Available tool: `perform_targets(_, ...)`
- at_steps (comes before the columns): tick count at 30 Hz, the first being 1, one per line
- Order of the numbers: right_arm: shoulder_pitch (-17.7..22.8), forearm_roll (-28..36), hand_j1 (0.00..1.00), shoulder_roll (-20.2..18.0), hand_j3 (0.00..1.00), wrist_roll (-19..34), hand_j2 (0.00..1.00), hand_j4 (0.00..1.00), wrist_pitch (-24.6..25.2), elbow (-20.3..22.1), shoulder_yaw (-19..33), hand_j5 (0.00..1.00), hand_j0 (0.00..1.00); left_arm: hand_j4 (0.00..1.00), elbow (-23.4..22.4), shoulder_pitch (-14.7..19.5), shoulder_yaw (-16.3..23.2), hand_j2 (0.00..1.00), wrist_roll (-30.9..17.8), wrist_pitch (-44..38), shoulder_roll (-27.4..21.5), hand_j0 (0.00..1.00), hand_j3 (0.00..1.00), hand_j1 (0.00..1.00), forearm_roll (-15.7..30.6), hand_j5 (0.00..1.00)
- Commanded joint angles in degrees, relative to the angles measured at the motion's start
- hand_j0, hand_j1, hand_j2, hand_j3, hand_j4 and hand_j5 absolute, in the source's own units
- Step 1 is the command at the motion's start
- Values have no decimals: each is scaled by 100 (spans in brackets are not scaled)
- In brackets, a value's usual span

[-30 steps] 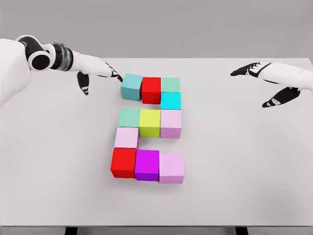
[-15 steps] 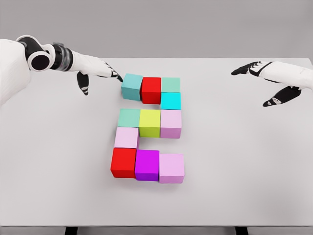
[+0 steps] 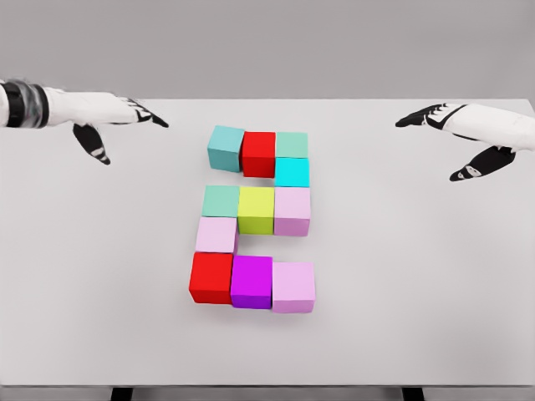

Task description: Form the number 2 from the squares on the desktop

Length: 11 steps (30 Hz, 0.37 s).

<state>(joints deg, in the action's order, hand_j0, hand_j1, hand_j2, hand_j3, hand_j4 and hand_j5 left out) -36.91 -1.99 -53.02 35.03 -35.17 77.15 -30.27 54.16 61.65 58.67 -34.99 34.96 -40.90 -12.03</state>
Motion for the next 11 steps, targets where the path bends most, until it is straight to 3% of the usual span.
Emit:
perform_targets(1, 0, 41, 100, -7, 100, -3, 100, 100, 17, 2, 3, 100, 100, 100, 1113, -161, -549, 100, -1, 4, -840, 100, 100, 100, 1623, 100)
perform_targets(3, 0, 32, 100, -7, 100, -3, 100, 100, 17, 2, 3, 100, 100, 100, 2027, -820, -971, 100, -1, 4, -1315, 100, 100, 100, 2854, 100)
perform_targets(5, 0, 32, 100, -7, 100, -3, 100, 100, 17, 2, 3, 100, 100, 100, 2520, -1330, -1375, 100, -1, 4, -1562, 100, 100, 100, 3444, 100)
perform_targets(9, 0, 41, 100, -7, 100, -3, 100, 100, 17, 2, 3, 100, 100, 100, 2793, -2130, -1885, 100, -1, 4, -1571, 100, 100, 100, 3523, 100)
perform_targets(11, 9, 41, 100, -7, 100, -3, 100, 100, 17, 2, 3, 100, 100, 100, 2828, -2227, -1885, 100, -1, 4, -1597, 100, 100, 100, 3497, 100)
